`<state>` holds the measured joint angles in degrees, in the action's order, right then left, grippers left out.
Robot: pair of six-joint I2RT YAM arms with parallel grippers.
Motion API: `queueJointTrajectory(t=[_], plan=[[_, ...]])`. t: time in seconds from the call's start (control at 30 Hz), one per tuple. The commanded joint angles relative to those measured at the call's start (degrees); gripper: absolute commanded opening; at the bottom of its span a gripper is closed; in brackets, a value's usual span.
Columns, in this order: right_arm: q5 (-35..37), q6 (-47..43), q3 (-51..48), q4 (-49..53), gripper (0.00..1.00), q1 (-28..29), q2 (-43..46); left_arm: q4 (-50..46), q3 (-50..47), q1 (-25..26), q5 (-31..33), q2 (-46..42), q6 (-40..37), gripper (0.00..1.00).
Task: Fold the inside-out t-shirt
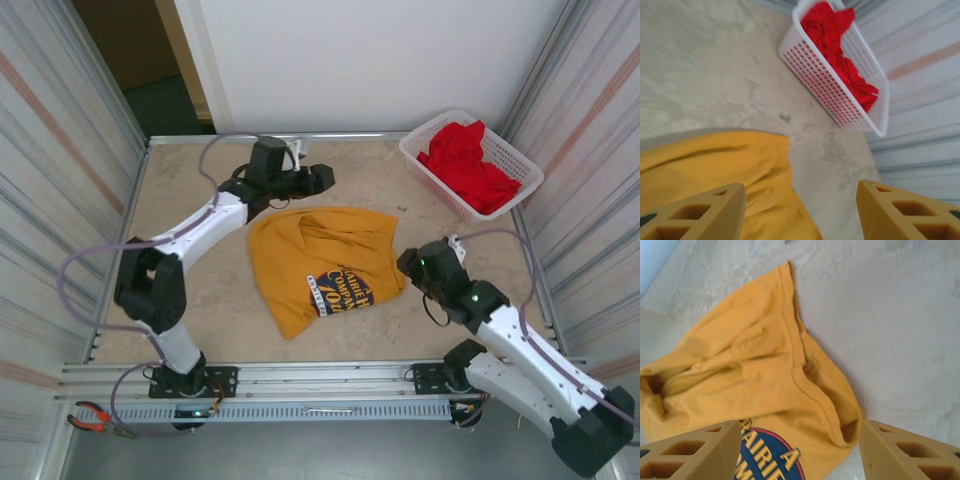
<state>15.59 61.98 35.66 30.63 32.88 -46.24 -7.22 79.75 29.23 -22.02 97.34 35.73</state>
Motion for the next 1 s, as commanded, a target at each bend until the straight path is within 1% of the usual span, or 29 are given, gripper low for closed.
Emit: queueJointTrajectory(t=[0.0,0.07,0.13,0.17,0.3,0.4,0.53,0.57,0.6,0.73,0.87,0.97], plan=[[-2.04,-10.38,6.88,-4.14,0.63,-0.56,-8.64,-12.42,0.38,0.97,13.56,-1.58,-10.25,0.61],[-6.05,-14.67,11.23,-7.05,0.66,-1.25,-16.38,-17.21,1.6,1.62,18.47,-0.01,-13.17,0.61],[-11.17,-18.38,14.93,-10.26,0.68,-2.15,-22.79,-18.88,1.81,1.84,20.93,1.36,-14.71,0.62],[-13.92,-20.28,17.17,-11.35,0.7,-2.61,-26.37,-19.52,1.9,1.95,21.27,2.14,-15.03,0.62],[-20.76,-24.73,25.39,-11.76,0.71,-3.63,-38.21,-20.9,1.13,2.84,21.93,3.93,-15.51,0.64],[-23.51,-25.76,27.96,-12.63,0.7,-3.62,-43.66,-21.13,-0.38,3.79,23.6,5.19,-15.36,0.65],[-25.08,-24.6,27.4,-15.14,0.69,-3.64,-46.35,-20.68,-1.07,4.05,26.92,8.0,-15.35,0.64],[-25.28,-24.24,27.13,-15.61,0.68,-3.62,-46.59,-20.72,-0.67,4.08,27.32,8.73,-15.62,0.62],[-25.56,-24.1,26.86,-16.17,0.68,-3.62,-46.83,-20.57,-0.17,3.99,27.63,9.61,-16.12,0.55],[-26.39,-25.16,27.13,-17.1,0.69,-3.62,-48.09,-19.37,2.07,3.51,26.44,11.19,-19.28,0.01],[-28.45,-29.53,27.38,-18.62,0.7,-3.44,-48.11,-14.56,0.18,4.14,22.86,5.82,-23.39,0.0],[-31.44,-33.98,26.77,-20.72,0.71,-3.28,-46.73,-9.46,-3.24,4.15,15.76,-0.57,-25.82,0.0]])
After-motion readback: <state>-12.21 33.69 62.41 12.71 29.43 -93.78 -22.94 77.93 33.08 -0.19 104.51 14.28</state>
